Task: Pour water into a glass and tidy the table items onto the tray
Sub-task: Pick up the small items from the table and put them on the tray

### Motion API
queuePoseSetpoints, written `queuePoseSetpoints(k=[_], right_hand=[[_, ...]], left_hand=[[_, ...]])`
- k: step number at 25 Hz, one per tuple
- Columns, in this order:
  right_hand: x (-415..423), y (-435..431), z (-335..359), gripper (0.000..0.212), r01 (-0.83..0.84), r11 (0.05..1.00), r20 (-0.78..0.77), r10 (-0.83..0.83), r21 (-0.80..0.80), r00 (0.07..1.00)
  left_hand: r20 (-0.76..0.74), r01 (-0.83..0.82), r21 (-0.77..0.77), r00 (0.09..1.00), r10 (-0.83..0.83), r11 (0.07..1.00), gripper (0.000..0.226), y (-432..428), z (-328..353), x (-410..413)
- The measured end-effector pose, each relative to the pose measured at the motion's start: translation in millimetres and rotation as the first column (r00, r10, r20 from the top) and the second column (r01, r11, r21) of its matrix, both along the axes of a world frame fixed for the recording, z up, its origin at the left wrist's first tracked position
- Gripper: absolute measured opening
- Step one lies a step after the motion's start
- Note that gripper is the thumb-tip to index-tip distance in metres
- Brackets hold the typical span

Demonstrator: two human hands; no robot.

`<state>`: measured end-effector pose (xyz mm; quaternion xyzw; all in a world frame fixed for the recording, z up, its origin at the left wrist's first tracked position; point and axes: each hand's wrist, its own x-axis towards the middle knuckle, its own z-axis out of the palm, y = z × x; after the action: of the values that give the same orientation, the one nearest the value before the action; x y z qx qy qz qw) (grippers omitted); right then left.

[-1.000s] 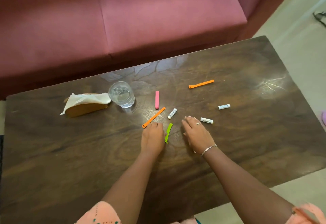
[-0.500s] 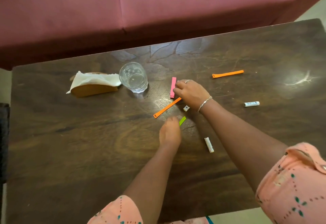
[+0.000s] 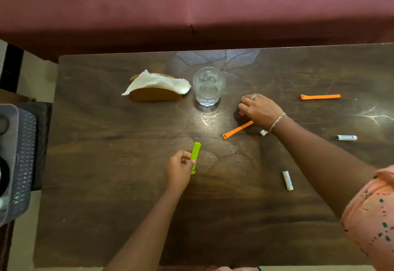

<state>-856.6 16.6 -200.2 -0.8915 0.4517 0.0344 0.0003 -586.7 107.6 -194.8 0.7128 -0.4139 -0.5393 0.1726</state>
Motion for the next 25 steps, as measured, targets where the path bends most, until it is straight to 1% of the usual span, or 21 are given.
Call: queuePoseSetpoints(k=[3,5,6,8,9,10,12,13,17,20,22,25], right_hand=[[37.1,1.5,15.0,0.021,-0.031,0.996,0.103,0.039,-0.078,0.994],[77.4,1.4,24.2,0.02,-0.073,0.985,0.137,0.095,-0.155,0.986],[99.9,-1.0,28.9,0.024,-0.081,0.978,0.158,0.112,-0.193,0.981],[147.8,-8.5,40.6,0.045,-0.084,0.964,0.217,0.141,-0.25,0.966],[172.9,-12.2,45.7,0.051,-0.095,0.959,0.241,0.161,-0.266,0.957],[196.2,-16.2,48.9,0.047,-0.11,0.955,0.257,0.184,-0.277,0.949],[245.5,-24.0,57.4,0.031,-0.144,0.948,0.274,0.224,-0.283,0.936],[272.2,-27.5,62.0,0.028,-0.163,0.948,0.283,0.242,-0.273,0.928],[378.0,-39.9,72.4,0.027,-0.289,0.926,0.324,0.359,-0.243,0.876],[452.4,-45.9,73.4,0.029,-0.379,0.881,0.34,0.461,-0.281,0.82],[505.6,-48.1,68.9,0.03,-0.457,0.838,0.31,0.538,-0.299,0.784],[578.0,-49.3,53.0,0.027,-0.587,0.762,0.228,0.644,-0.273,0.73]], left_hand=[[-0.038,-0.082,-0.031,0.996,0.081,0.996,0.033,-3.3,4.7,36.3],[-0.056,-0.134,-0.056,0.99,0.131,0.989,0.034,-8.0,12.9,67.2],[-0.059,-0.166,-0.072,0.985,0.161,0.984,0.035,-10.2,17.3,84.4],[-0.058,-0.242,-0.105,0.97,0.237,0.965,0.039,-12.1,26.8,121.5],[-0.057,-0.284,-0.118,0.959,0.279,0.952,0.041,-11.7,31.3,141.3],[-0.055,-0.319,-0.129,0.948,0.315,0.939,0.042,-10.1,35.1,159.8],[-0.049,-0.391,-0.137,0.92,0.388,0.91,0.042,-2.6,41.1,197.6],[-0.045,-0.429,-0.138,0.903,0.427,0.893,0.042,2.8,43.9,217.2],[-0.024,-0.549,-0.114,0.835,0.55,0.828,0.041,28.5,50.1,284.9],[0.021,-0.585,-0.127,0.806,0.592,0.801,0.03,44.0,54.6,323.3],[0.052,-0.594,-0.154,0.793,0.606,0.79,0.022,50.7,57.9,349.7],[0.107,-0.571,-0.198,0.795,0.597,0.797,0.017,55.6,62.8,384.0]])
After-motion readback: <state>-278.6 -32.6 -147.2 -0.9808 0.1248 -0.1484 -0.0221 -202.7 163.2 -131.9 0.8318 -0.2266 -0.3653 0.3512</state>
